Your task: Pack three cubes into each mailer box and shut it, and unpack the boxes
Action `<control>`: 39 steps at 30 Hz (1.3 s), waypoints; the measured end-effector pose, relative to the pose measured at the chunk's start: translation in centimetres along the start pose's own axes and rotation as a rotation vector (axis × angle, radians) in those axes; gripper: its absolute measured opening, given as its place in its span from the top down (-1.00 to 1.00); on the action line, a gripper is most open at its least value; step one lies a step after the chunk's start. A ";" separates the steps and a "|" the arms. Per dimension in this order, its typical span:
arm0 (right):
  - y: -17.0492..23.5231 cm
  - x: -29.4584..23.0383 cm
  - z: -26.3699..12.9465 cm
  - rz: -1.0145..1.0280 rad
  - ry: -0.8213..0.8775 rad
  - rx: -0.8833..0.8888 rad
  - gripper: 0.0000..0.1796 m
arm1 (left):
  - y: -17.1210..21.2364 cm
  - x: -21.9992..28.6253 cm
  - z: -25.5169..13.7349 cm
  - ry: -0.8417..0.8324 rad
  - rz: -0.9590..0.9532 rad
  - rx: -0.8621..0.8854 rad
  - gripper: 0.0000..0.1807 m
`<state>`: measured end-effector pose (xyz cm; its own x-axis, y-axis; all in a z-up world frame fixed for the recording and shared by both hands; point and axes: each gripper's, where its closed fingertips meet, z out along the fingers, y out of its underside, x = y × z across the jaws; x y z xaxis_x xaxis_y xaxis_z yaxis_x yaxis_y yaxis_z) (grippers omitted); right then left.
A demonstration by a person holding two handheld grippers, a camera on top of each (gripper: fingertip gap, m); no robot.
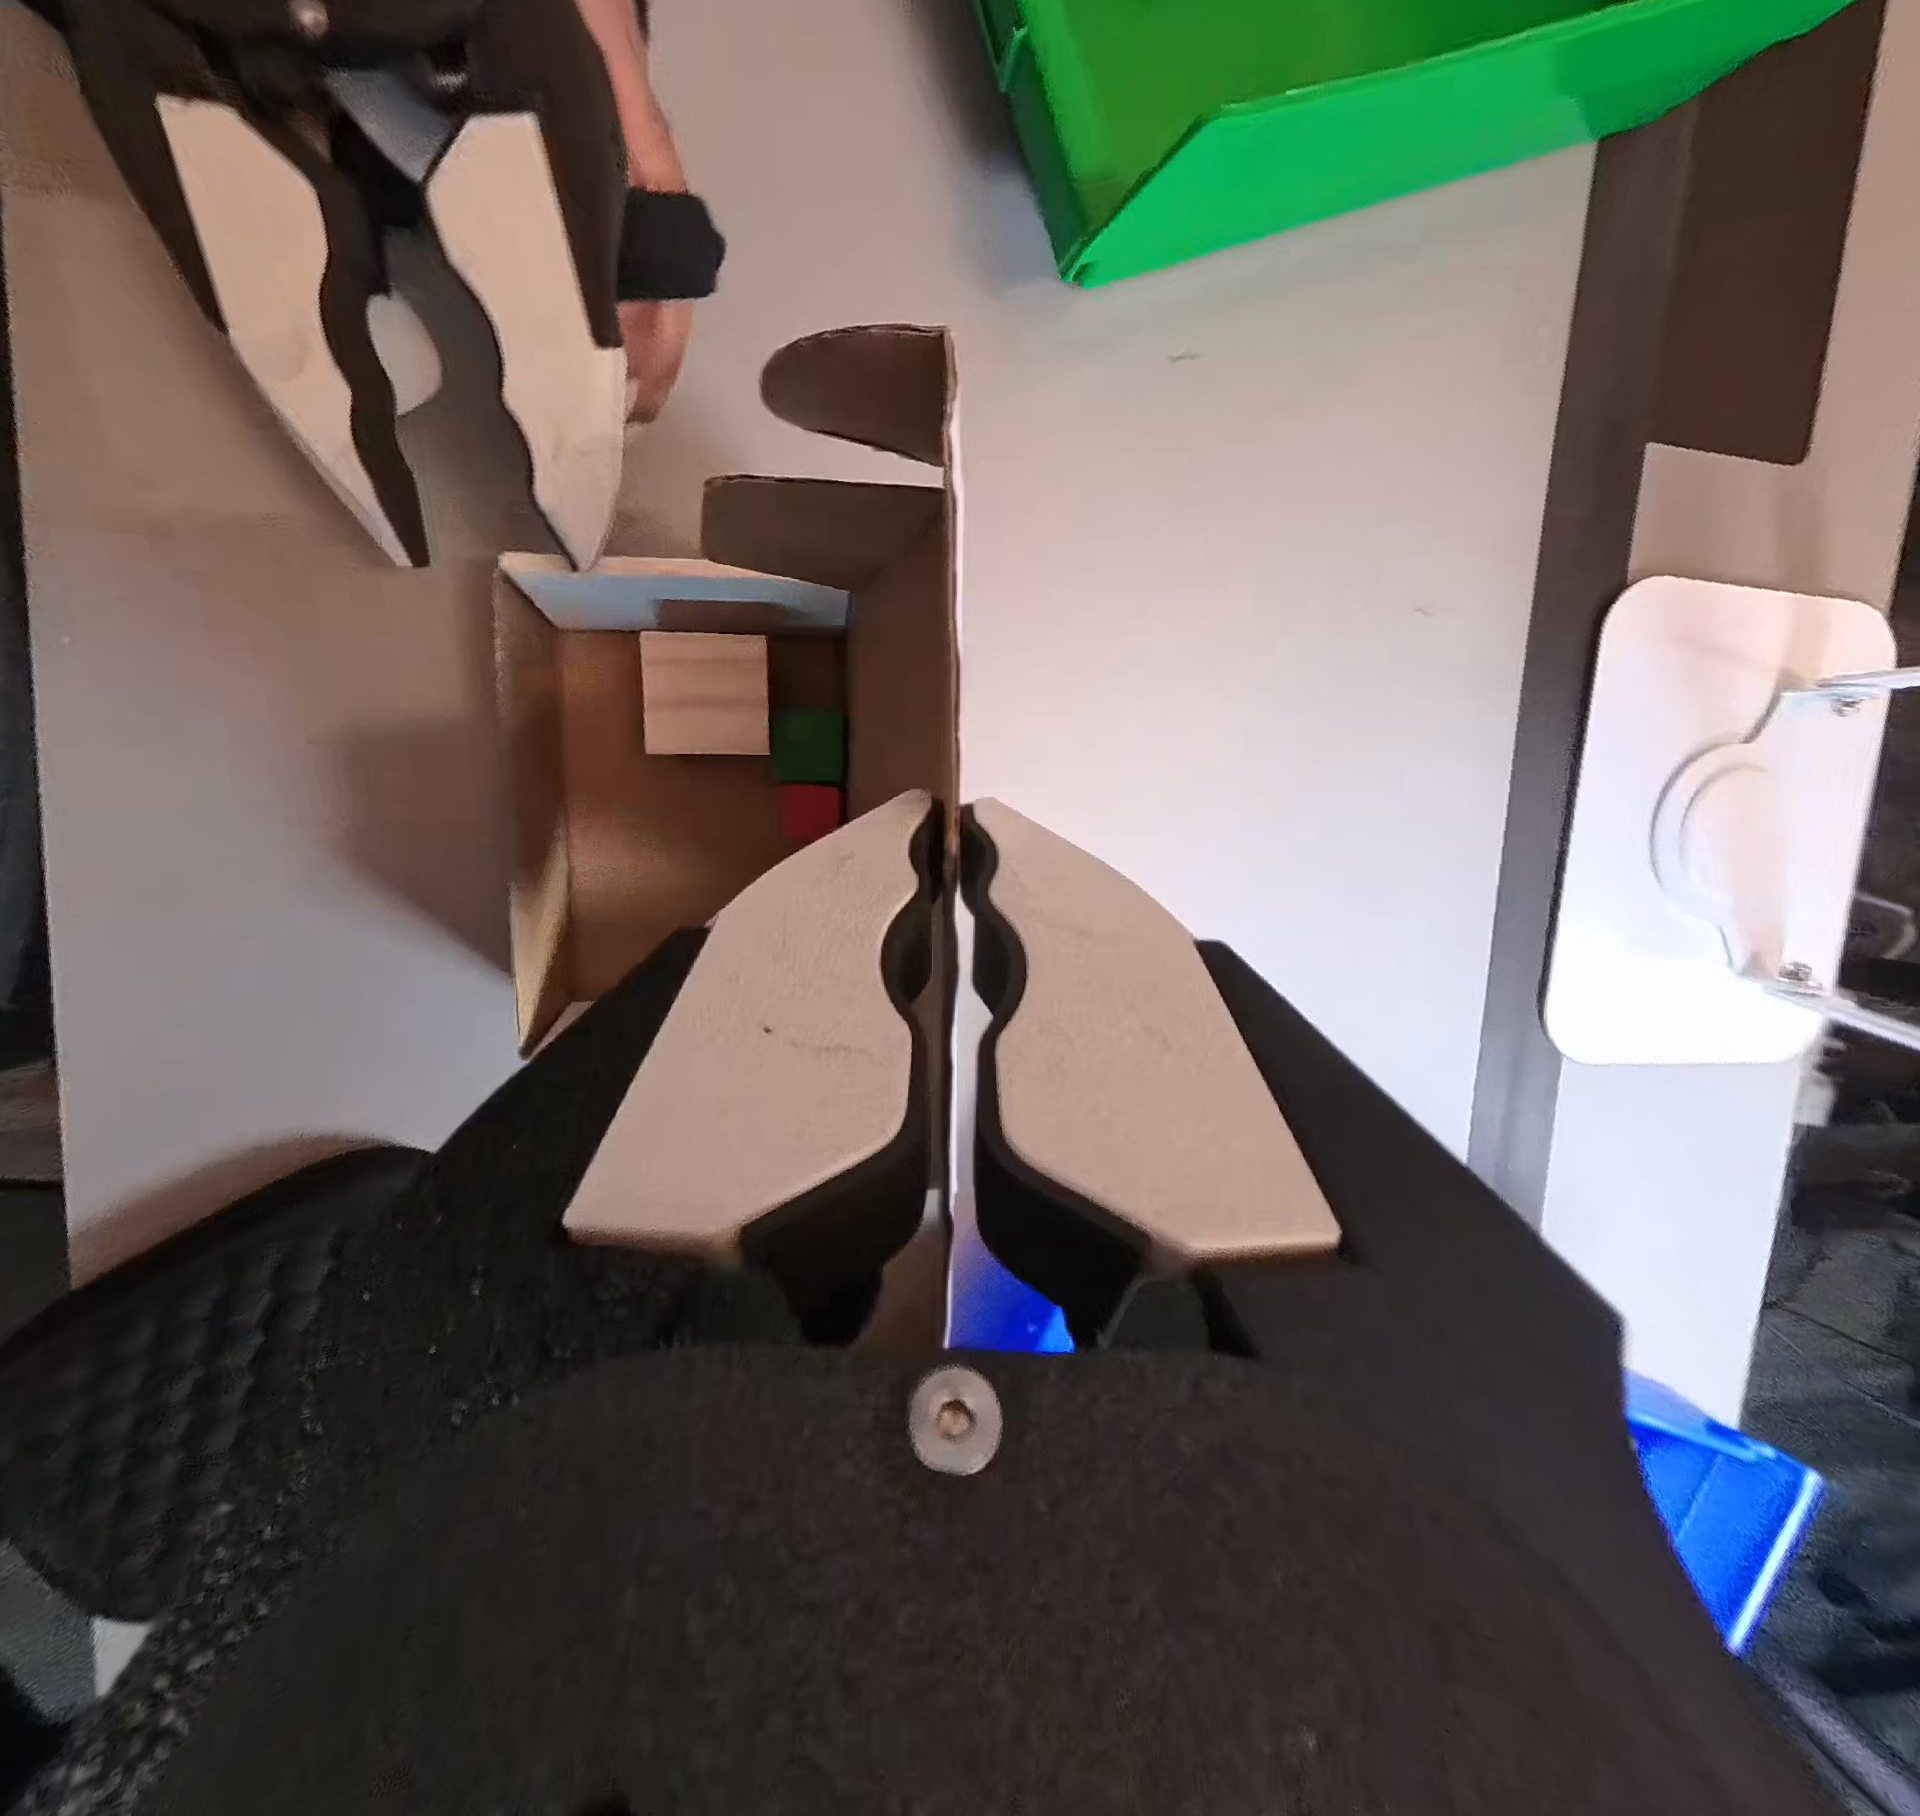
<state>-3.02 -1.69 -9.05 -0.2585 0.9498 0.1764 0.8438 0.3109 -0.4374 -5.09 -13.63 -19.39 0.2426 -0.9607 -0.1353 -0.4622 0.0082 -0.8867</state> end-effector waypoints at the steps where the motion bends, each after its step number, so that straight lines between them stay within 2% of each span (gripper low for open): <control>1: 0.1 0.6 0.2 0.015 -0.024 -0.008 0.98 | 0.3 0.1 0.3 0.000 0.009 -0.018 0.58; 5: 0.9 3.3 1.8 0.050 -0.066 -0.045 0.95 | 1.1 0.1 1.1 -0.027 0.054 -0.068 0.76; 8: 1.9 5.6 3.5 0.072 -0.063 -0.082 0.93 | 1.1 -0.2 1.2 -0.028 0.031 -0.056 0.76; 13: 3.5 9.1 6.7 0.088 0.007 -0.142 0.77 | 1.1 -0.5 1.4 -0.058 0.029 -0.046 0.76; 18: 3.9 11.5 9.6 0.052 0.155 -0.174 0.61 | 1.0 -1.0 1.7 -0.086 0.007 -0.033 0.77; 22: 3.2 13.0 10.1 0.018 0.321 -0.143 0.49 | 0.8 -1.4 2.0 -0.107 -0.013 -0.017 0.77; 24: 1.7 12.7 8.6 0.028 0.346 -0.055 0.46 | 0.8 -1.7 2.1 -0.128 -0.027 -0.012 0.78; 27: -1.4 11.3 4.1 0.032 0.383 0.126 0.46 | 0.8 -2.2 2.2 -0.151 -0.043 -0.010 0.77; 31: -2.7 6.2 0.4 -0.051 0.322 0.184 0.55 | 0.9 -2.8 2.3 -0.179 -0.062 -0.009 0.77; 35: -0.2 -1.2 2.8 -0.124 0.078 0.050 0.53 | 0.9 -3.2 2.4 -0.201 -0.063 -0.013 0.77; 39: 2.4 -4.0 7.5 -0.140 -0.023 -0.074 0.49 | 0.9 -3.2 2.4 -0.211 -0.060 -0.015 0.77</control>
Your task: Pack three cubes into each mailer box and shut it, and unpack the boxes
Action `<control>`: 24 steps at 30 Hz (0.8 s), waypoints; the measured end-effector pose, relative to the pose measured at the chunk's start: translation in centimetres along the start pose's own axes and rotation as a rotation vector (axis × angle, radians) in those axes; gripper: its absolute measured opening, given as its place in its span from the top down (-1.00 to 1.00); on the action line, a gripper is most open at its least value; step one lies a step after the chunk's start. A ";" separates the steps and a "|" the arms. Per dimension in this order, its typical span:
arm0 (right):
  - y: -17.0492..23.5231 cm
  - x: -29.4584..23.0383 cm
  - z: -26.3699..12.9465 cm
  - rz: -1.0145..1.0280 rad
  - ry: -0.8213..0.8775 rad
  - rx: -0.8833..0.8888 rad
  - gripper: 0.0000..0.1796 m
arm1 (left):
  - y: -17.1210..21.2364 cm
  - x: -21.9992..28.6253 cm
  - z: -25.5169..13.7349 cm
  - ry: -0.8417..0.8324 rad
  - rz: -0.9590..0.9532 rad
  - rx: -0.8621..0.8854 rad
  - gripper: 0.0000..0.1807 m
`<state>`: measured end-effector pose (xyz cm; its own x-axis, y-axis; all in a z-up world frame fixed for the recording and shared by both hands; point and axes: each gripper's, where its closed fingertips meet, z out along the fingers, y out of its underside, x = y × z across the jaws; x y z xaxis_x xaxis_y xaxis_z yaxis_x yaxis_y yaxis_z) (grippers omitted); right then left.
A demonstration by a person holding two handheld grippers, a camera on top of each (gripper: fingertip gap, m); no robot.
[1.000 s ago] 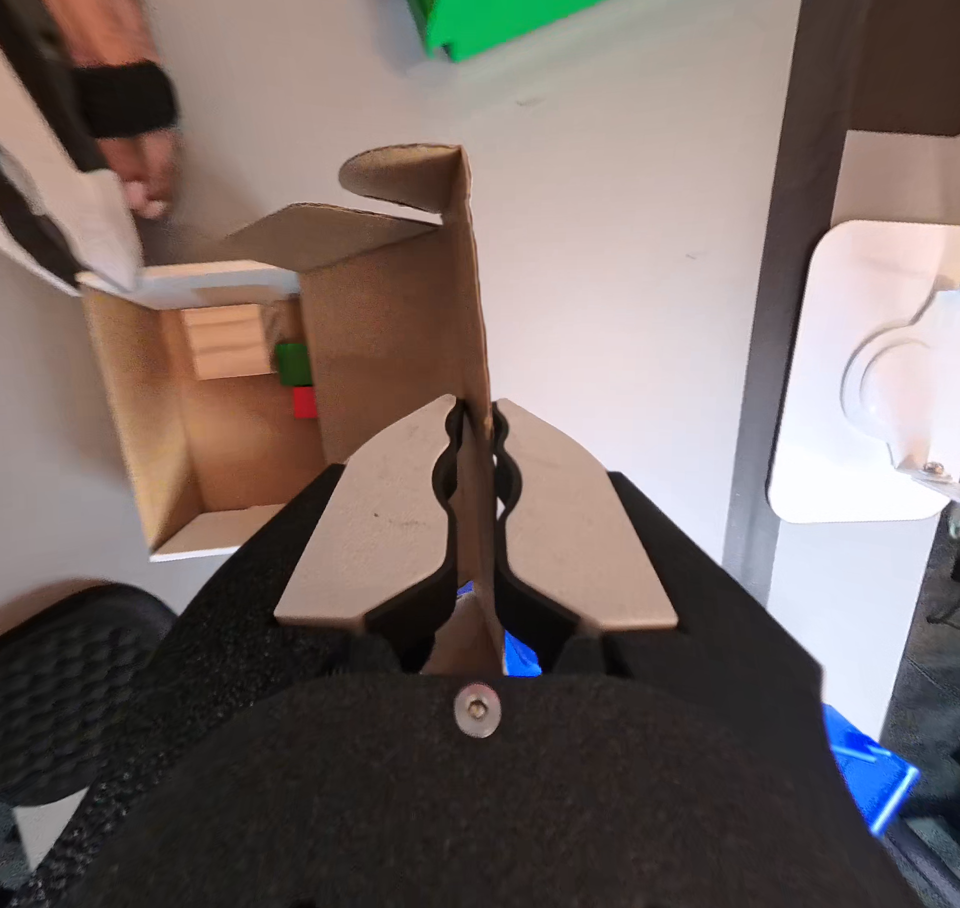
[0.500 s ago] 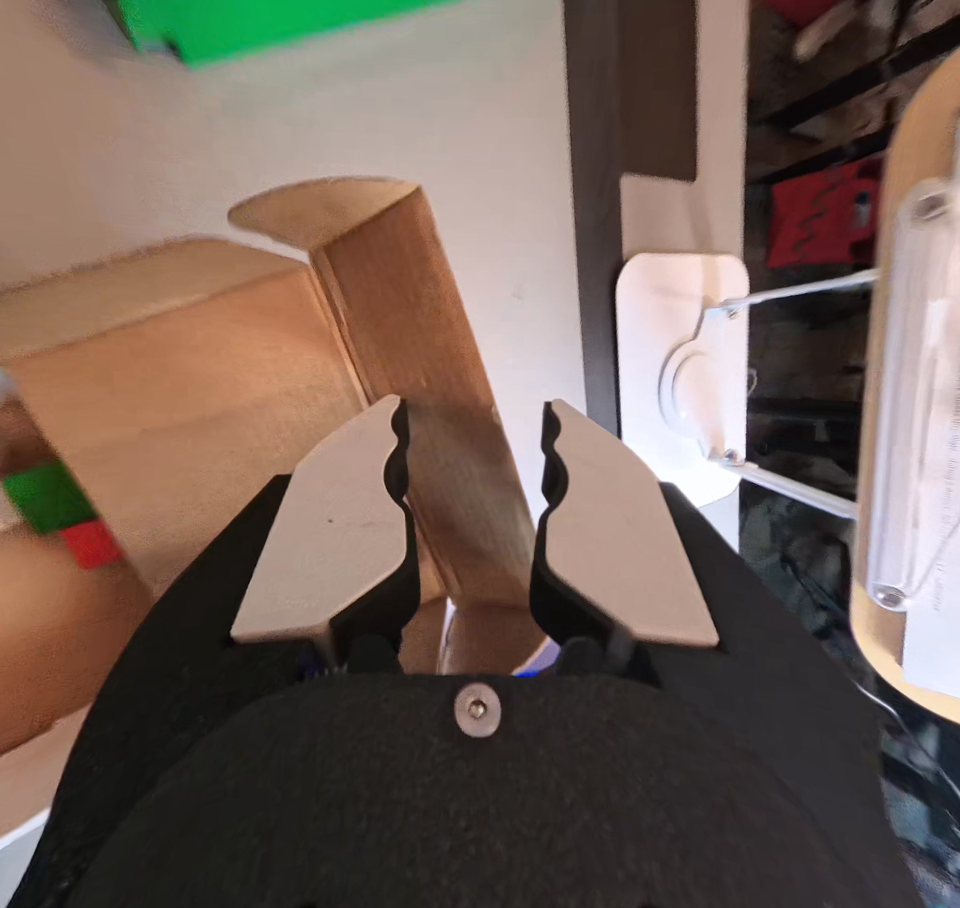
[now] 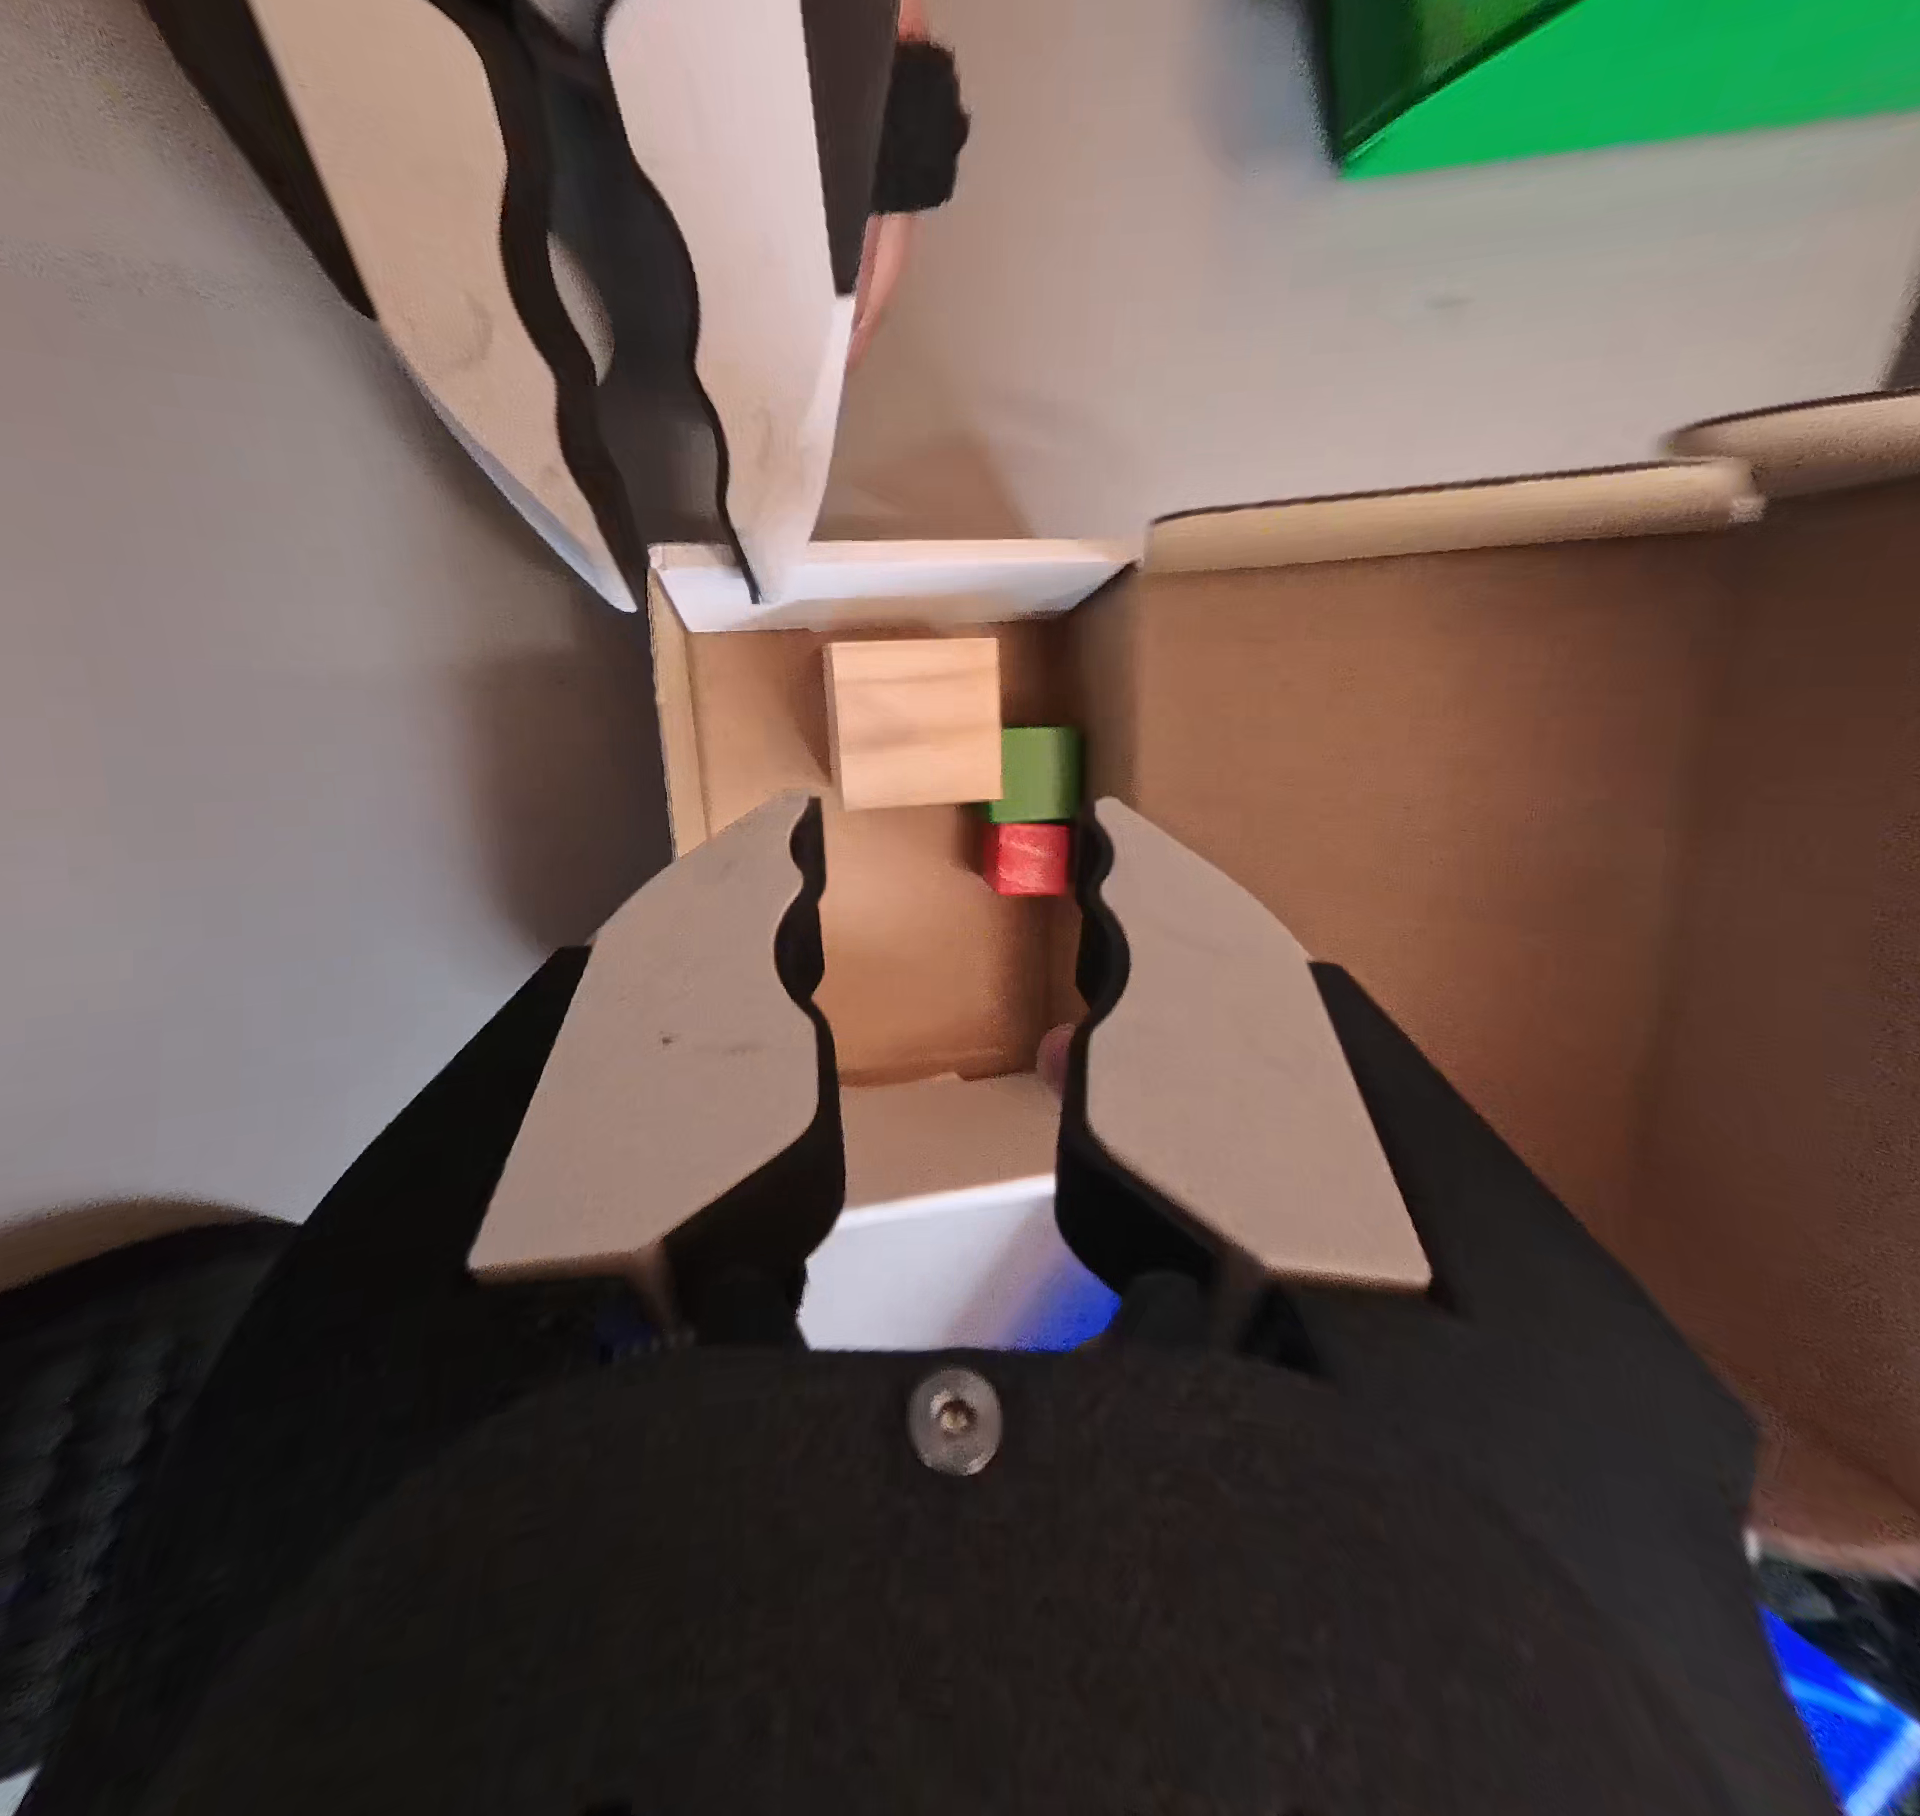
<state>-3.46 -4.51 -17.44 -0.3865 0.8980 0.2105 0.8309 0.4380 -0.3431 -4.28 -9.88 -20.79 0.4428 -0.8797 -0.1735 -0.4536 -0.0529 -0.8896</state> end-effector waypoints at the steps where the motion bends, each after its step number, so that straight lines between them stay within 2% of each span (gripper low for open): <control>1: 0.2 -0.2 1.1 0.008 -0.019 -0.014 0.47 | 0.0 0.0 0.0 -0.004 0.001 0.000 0.77; 8: 0.9 -0.9 5.6 -0.021 -0.116 -0.157 0.43 | 0.1 -0.2 -0.2 -0.016 -0.005 0.003 0.76; 10: 0.6 -1.0 6.0 -0.021 -0.119 -0.145 0.54 | 0.1 -0.2 -0.2 -0.013 -0.008 0.006 0.75; 14: 0.1 -0.8 5.3 -0.058 -0.095 -0.116 0.54 | -0.3 0.0 -0.3 -0.006 -0.015 0.038 0.66; 17: -0.7 -0.6 2.5 -0.060 -0.073 -0.060 0.54 | -1.0 -0.5 -0.8 -0.018 -0.043 0.085 0.60; 20: -1.1 -0.2 -2.0 -0.041 -0.038 0.000 0.54 | -1.4 -1.3 -1.4 -0.049 -0.064 0.115 0.58; 24: 0.7 1.7 -8.8 0.041 0.055 0.036 0.54 | -1.6 -1.9 -1.8 -0.074 -0.075 0.132 0.57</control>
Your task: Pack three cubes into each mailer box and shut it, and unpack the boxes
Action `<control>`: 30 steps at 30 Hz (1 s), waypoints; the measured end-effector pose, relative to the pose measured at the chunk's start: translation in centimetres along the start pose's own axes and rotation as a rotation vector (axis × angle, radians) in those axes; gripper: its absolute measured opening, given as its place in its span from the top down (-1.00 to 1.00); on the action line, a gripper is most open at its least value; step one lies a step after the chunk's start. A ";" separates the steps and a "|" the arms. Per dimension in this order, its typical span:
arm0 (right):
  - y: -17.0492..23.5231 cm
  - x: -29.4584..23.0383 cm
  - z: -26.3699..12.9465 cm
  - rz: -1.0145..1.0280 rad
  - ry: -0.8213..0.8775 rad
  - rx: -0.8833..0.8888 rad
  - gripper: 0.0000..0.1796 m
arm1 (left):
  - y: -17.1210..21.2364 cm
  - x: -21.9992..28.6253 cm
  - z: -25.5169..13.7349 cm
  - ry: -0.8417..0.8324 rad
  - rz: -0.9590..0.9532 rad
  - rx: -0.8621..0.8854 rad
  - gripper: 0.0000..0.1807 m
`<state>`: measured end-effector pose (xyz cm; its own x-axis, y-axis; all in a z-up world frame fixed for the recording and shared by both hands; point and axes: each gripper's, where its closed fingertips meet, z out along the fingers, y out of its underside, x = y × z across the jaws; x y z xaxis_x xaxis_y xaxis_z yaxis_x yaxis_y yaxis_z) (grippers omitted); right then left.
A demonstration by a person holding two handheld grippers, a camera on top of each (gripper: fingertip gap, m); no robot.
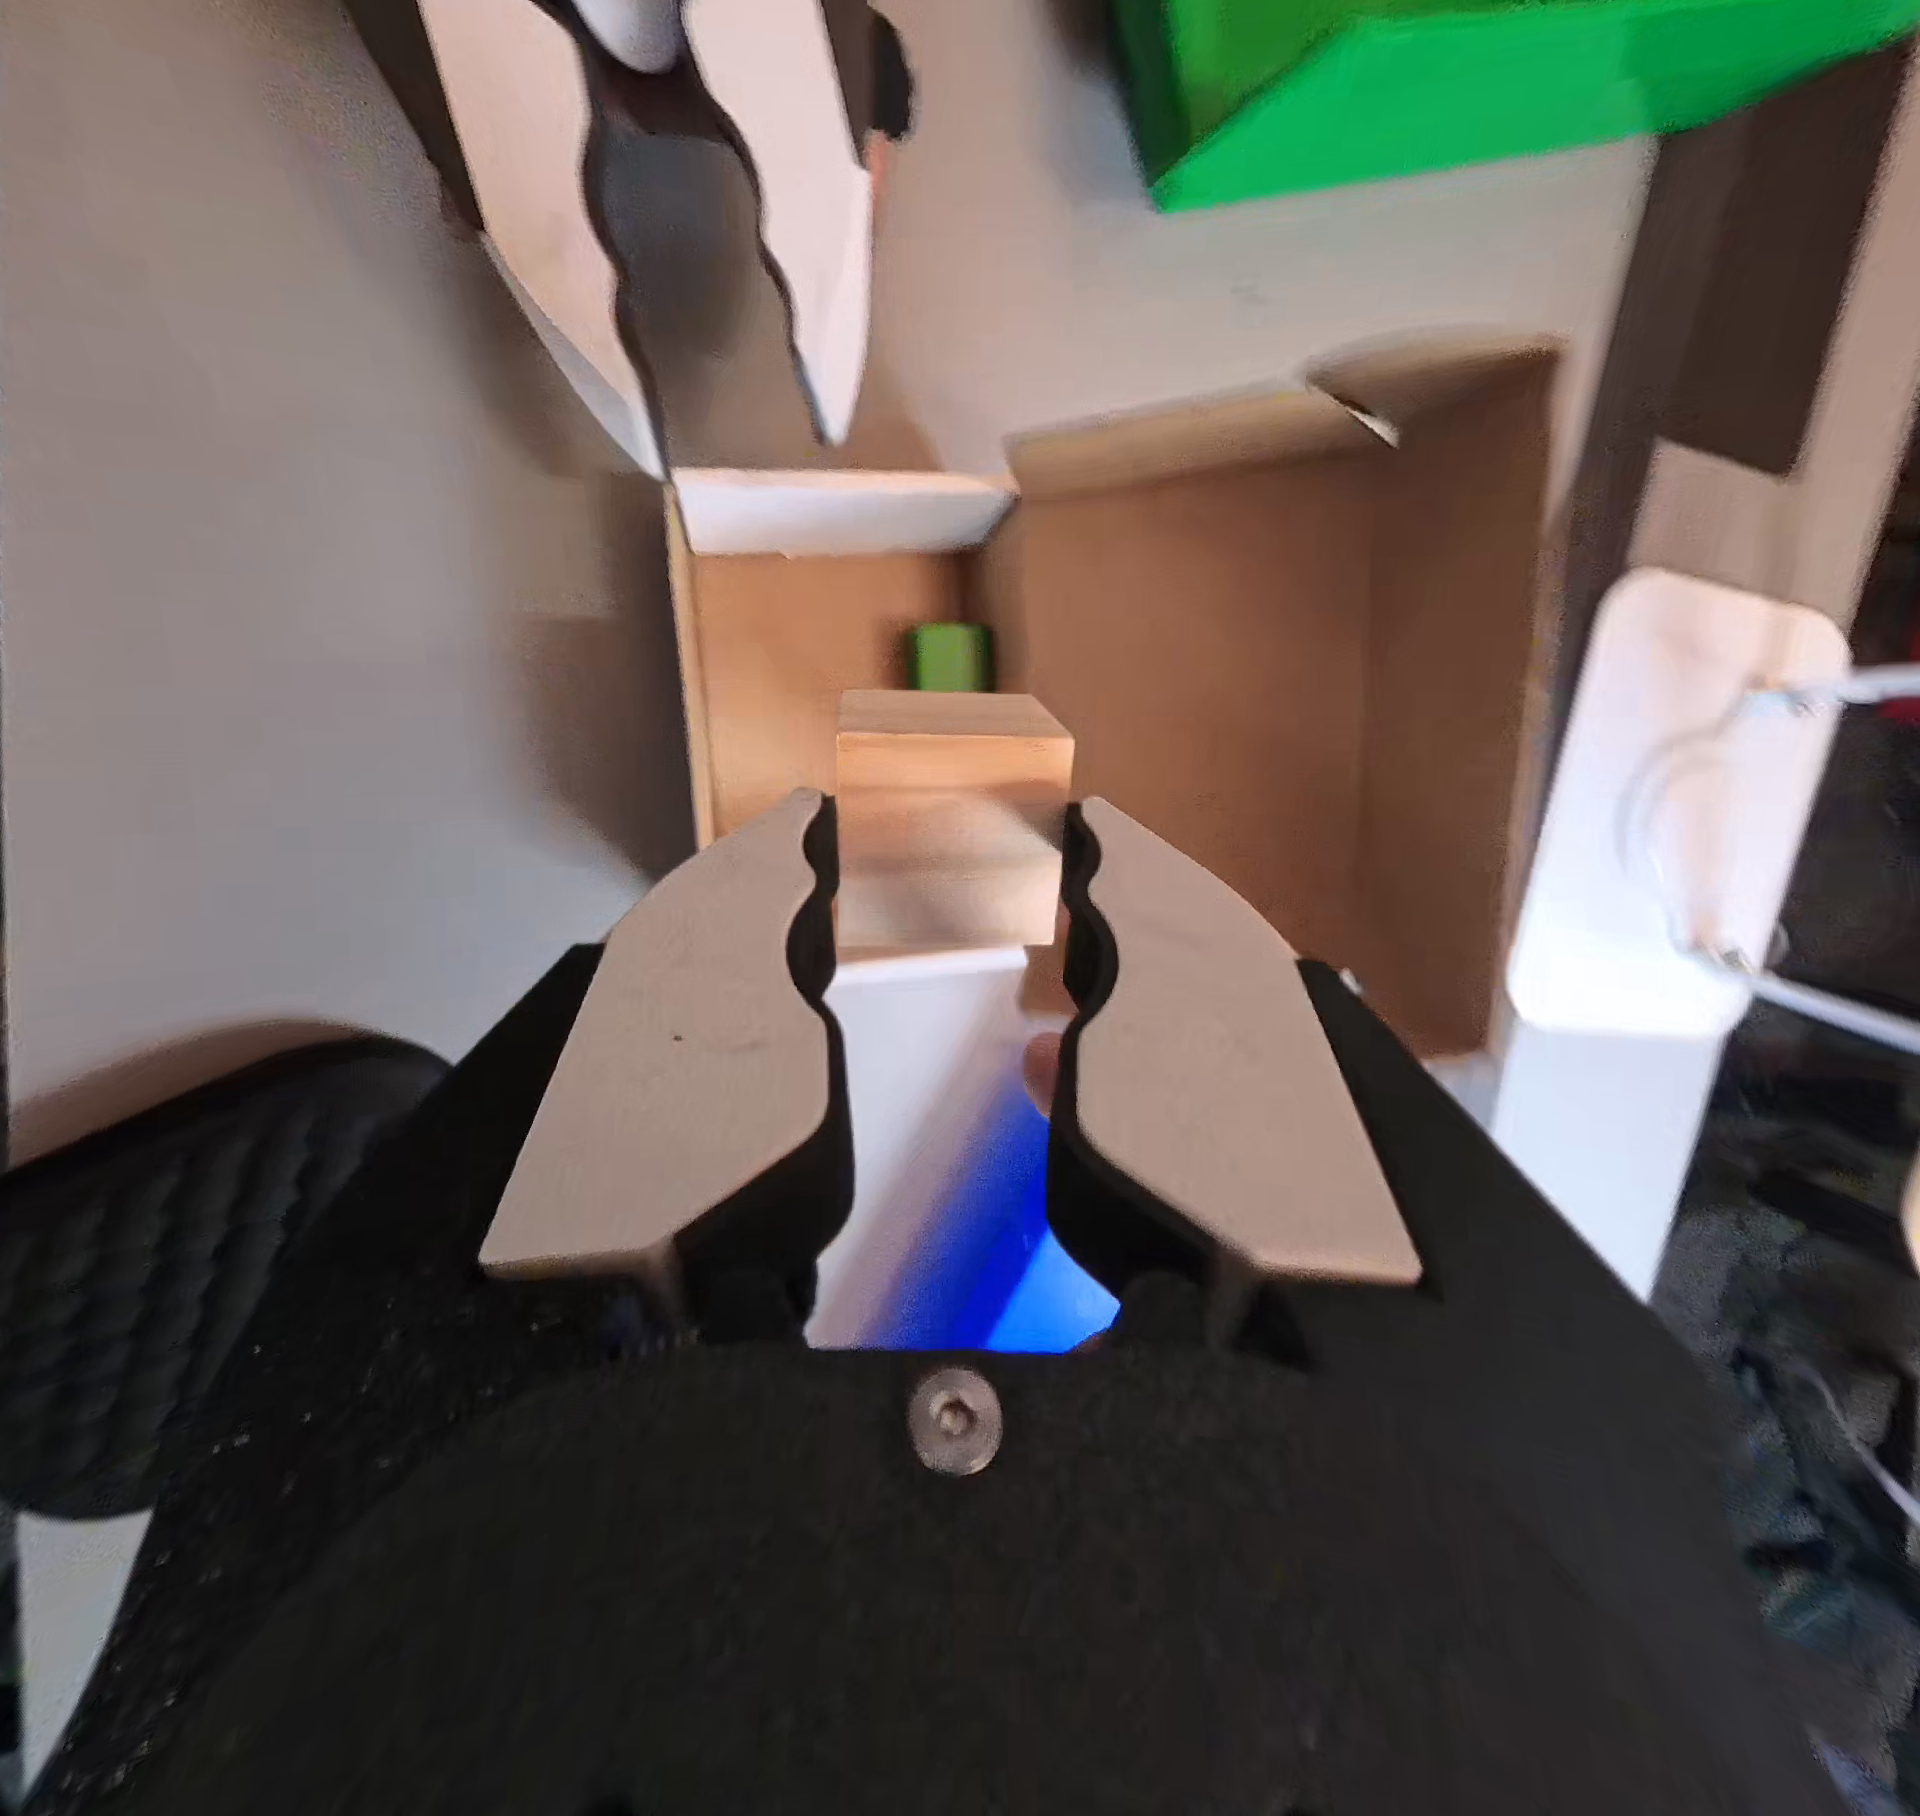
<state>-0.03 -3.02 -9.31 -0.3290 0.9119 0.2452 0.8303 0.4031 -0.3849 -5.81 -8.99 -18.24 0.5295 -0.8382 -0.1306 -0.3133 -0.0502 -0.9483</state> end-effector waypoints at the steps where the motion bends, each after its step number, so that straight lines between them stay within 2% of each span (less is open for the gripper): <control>1: 1.0 0.8 -1.6 0.028 0.031 -0.006 0.54 | -0.1 0.0 -0.1 -0.001 -0.002 0.005 0.56; 6: 8.7 5.2 -7.5 0.208 0.197 -0.120 0.54 | -0.2 -0.1 -0.1 -0.008 0.002 0.008 0.56; 11: 16.9 7.2 -8.7 0.386 0.248 -0.213 0.54 | 0.0 -0.2 0.1 -0.016 0.007 0.001 0.56; 14: 20.6 7.6 -7.0 0.448 0.248 -0.237 0.54 | 0.1 -0.3 0.1 -0.024 0.003 -0.001 0.55; 18: 23.4 8.3 -2.5 0.483 0.210 -0.250 0.54 | 0.4 -0.5 0.3 -0.025 -0.015 -0.007 0.49; 24: 24.6 8.9 4.8 0.481 0.098 -0.298 0.54 | 0.8 -0.8 0.2 -0.042 -0.022 -0.026 0.46; 30: 25.0 9.0 7.4 0.463 0.052 -0.349 0.54 | 1.0 -1.5 0.0 -0.054 -0.059 -0.032 0.44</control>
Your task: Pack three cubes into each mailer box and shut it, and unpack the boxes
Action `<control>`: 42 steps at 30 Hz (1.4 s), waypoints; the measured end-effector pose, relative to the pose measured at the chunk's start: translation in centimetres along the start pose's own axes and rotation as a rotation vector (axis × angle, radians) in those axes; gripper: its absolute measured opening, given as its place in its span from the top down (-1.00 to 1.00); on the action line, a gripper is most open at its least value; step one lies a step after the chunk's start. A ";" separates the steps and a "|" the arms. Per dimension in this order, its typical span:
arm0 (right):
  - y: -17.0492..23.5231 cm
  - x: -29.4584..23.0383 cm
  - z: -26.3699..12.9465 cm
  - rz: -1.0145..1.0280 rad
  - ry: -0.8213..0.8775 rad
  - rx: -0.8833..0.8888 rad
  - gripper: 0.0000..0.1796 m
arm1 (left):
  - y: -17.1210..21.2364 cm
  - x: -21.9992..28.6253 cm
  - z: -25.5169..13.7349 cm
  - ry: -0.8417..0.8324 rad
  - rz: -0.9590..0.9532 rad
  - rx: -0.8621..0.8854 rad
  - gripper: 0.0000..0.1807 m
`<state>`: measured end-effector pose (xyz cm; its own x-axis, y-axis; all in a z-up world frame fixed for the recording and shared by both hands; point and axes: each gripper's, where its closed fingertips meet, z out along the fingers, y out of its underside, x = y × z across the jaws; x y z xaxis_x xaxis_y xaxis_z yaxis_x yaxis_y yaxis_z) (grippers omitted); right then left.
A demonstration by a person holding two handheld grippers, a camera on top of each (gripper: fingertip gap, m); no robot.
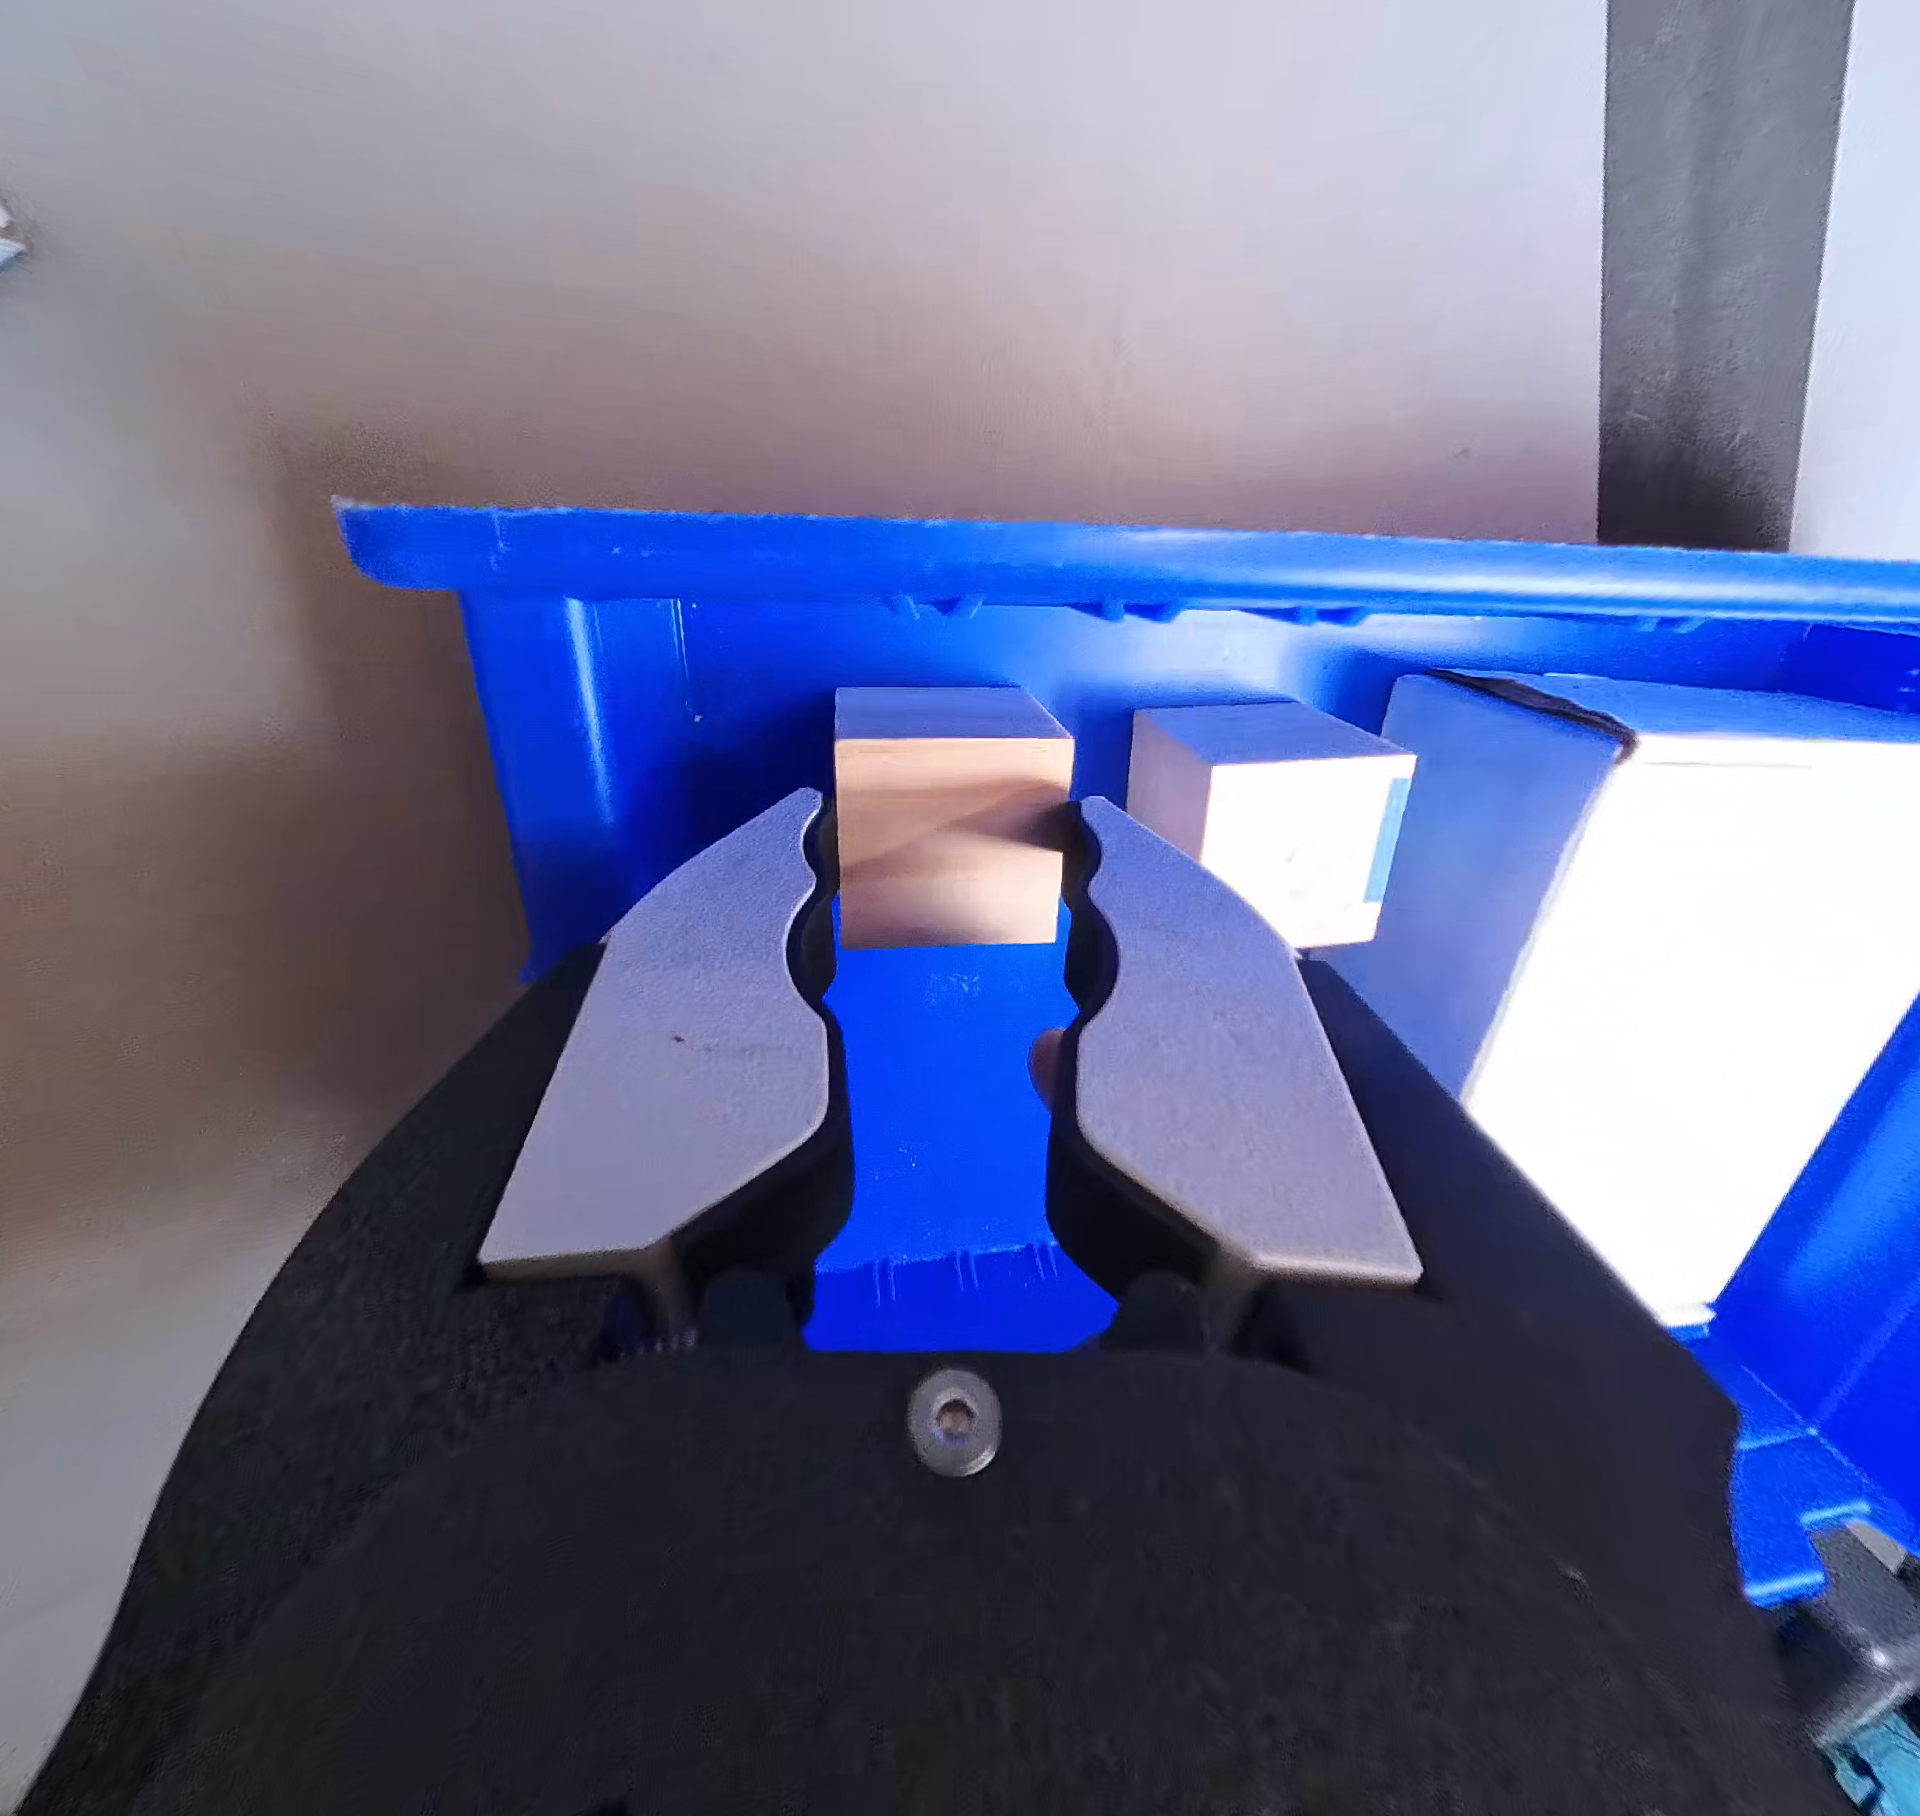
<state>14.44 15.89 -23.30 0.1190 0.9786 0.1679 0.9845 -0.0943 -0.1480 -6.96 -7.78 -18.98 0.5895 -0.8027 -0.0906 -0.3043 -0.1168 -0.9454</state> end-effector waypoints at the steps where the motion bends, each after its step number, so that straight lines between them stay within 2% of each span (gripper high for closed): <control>1: -0.1 0.1 0.0 0.005 -0.003 0.006 0.54 | 0.0 -0.1 0.0 0.001 -0.006 -0.001 0.43; 5: -0.1 0.3 0.0 0.004 0.015 -0.005 0.53 | 0.2 -0.3 0.0 -0.007 -0.006 -0.010 0.43; 7: -0.3 0.5 -0.8 0.006 0.039 0.011 0.44 | 0.1 -0.3 -0.1 -0.010 -0.009 -0.011 0.43; 13: -4.2 -0.8 -9.0 -0.045 0.176 0.248 0.46 | 0.3 -0.7 -0.1 -0.023 -0.005 -0.022 0.42; 16: -7.2 -4.6 -13.1 -0.148 0.201 0.347 0.50 | 0.5 -0.5 0.1 -0.018 -0.004 -0.034 0.42; 18: -9.5 -8.5 -14.4 -0.229 0.150 0.388 0.53 | 0.5 -0.3 0.2 -0.014 -0.001 -0.037 0.42; 21: -12.2 -14.0 -13.1 -0.375 0.085 0.355 0.53 | 0.4 -0.2 0.1 -0.016 -0.001 -0.041 0.42; 24: -13.9 -17.9 -9.0 -0.485 0.026 0.272 0.51 | 0.3 -0.4 -0.1 -0.027 -0.007 -0.037 0.41; 28: -15.3 -19.2 -3.5 -0.514 0.038 0.193 0.49 | 0.2 -1.0 -0.7 -0.052 -0.006 -0.031 0.42; 31: -15.5 -19.4 -0.9 -0.513 0.057 0.161 0.48 | 0.0 -1.4 -1.0 -0.063 0.000 -0.026 0.41; 37: -16.6 -19.9 -0.2 -0.514 0.121 0.225 0.59 | 0.1 -1.5 -1.0 -0.056 0.000 -0.027 0.42; 39: -16.7 -20.4 -0.5 -0.523 0.104 0.241 0.72 | 0.2 -1.5 -1.0 -0.055 0.002 -0.031 0.42; 42: -16.4 -21.4 -0.9 -0.536 0.047 0.231 0.74 | 0.1 -1.5 -1.1 -0.057 0.003 -0.028 0.42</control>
<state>-4.10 -3.64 -23.63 -0.3774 0.8688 0.3207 0.8557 0.4596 -0.2380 -8.69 -7.19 -18.61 0.6304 -0.7683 -0.1115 -0.3260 -0.1317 -0.9361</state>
